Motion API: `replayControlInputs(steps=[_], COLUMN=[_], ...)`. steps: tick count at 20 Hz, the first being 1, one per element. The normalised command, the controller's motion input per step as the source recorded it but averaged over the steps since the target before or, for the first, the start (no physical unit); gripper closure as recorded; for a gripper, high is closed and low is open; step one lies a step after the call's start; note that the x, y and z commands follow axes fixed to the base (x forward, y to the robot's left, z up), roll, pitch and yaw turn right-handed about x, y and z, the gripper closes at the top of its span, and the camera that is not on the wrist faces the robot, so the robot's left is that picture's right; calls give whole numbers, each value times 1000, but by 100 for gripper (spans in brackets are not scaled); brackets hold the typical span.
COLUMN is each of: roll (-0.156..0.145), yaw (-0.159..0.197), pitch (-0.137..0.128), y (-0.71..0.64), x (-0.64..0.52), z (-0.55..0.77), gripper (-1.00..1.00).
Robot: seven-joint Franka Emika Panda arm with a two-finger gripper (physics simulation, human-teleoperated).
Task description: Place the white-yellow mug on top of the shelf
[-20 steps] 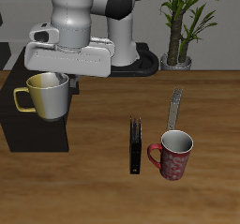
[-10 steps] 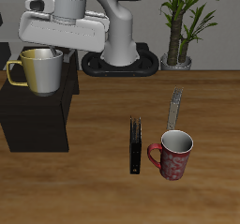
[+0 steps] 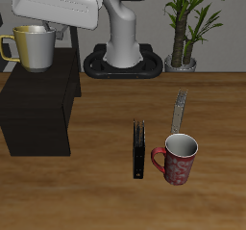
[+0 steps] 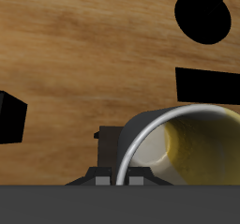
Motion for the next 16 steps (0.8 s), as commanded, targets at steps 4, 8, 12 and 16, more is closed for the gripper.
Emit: replayControlInputs(steps=[4, 8, 12, 16], roll=[-15, 8, 71, 9], yaw=[-2, 7, 19, -40], pitch=[-8, -8, -35, 5], y=[-243, -131, 28, -173], x=[-397, -356, -480, -338], z=[198, 70, -1, -56], gripper=[100, 100, 100, 100])
